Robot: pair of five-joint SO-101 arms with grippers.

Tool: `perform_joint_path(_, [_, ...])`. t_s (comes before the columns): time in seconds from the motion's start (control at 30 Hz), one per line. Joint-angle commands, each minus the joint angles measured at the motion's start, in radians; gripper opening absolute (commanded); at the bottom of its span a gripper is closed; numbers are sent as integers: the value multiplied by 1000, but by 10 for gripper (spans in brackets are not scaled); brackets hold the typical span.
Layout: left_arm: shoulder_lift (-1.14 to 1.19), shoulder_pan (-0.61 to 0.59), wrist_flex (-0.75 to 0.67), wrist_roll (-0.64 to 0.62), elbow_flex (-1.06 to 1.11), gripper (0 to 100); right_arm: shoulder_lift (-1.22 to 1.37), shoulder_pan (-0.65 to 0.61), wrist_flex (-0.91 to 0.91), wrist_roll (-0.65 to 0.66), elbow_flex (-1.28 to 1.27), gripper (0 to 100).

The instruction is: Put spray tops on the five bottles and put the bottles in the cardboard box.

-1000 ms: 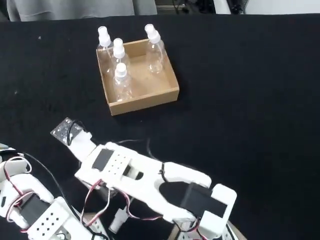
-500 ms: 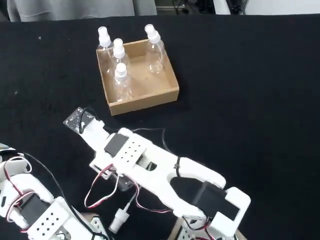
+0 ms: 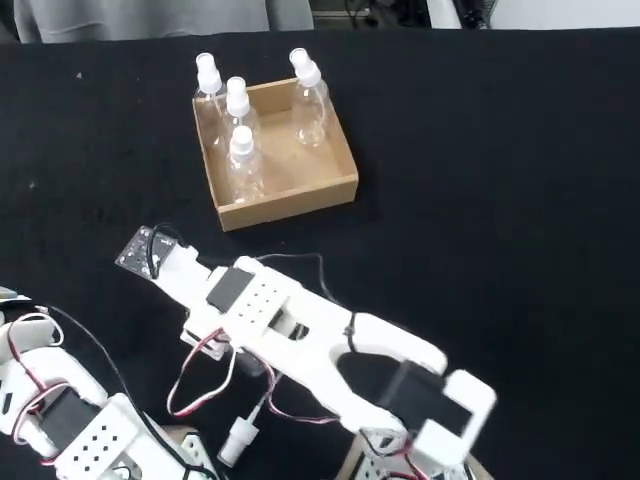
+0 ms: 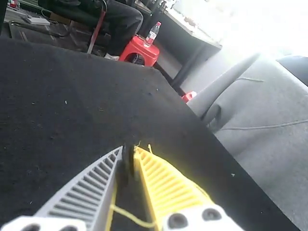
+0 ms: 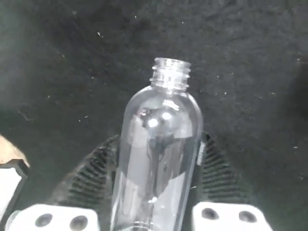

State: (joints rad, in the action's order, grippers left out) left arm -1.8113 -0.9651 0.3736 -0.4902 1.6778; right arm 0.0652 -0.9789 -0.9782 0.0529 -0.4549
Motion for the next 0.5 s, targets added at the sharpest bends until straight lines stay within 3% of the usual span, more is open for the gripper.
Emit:
perform_joint_path(0.0, [-11,-5,-21,5,22,30,45,28,-80,8,137,239])
perform_joint_path(0.17, [-11,-5,-21,5,22,30,127,32,-209,0,274,248])
perform_joint_path(0.47, [-11,-4,-21,5,22,30,265,29,-267,-63,424,244])
